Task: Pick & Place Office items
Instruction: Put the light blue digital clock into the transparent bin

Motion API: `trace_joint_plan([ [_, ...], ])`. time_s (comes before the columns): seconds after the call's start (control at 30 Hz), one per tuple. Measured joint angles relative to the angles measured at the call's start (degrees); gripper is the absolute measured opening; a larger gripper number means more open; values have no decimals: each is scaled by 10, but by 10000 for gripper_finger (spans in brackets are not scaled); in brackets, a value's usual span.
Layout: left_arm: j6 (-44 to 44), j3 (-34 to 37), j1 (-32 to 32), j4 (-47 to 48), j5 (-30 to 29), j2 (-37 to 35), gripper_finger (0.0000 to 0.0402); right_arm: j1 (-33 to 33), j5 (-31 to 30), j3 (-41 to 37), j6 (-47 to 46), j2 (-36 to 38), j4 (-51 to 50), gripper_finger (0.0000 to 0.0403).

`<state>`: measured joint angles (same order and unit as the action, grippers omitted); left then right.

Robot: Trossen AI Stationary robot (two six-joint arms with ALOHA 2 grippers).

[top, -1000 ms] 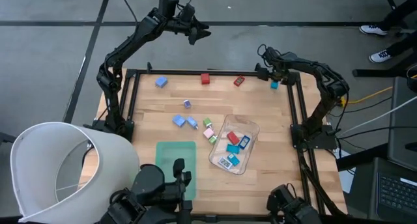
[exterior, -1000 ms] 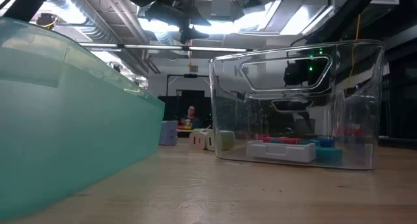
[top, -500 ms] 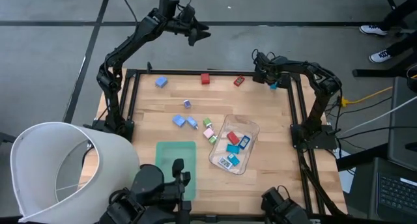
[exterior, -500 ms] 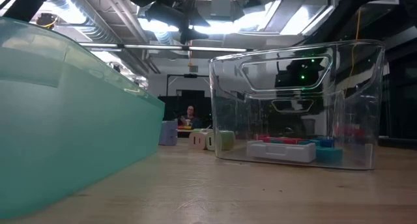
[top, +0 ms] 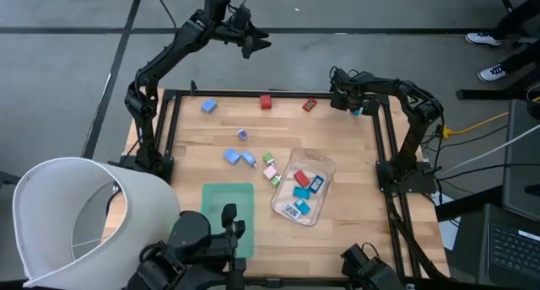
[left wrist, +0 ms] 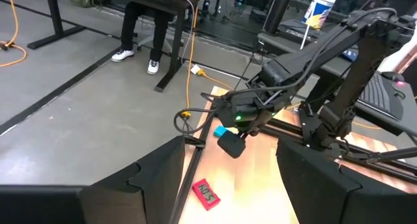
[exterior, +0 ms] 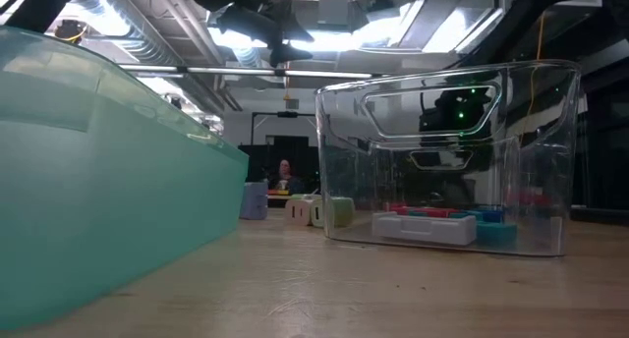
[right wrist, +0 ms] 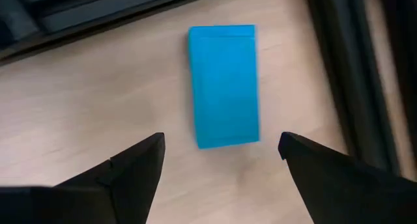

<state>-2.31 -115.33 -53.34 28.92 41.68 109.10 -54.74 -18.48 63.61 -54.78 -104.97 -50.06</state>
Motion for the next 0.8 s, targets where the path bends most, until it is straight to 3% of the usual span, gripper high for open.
trace_joint_plan([
  [0.4,-11,0,0,0,-2,0,239,10,-40,1,-32,-11,21,312],
  [0.8,-17,0,-1,0,-2,0,239,27,-35,6,-48,-40,35,248],
])
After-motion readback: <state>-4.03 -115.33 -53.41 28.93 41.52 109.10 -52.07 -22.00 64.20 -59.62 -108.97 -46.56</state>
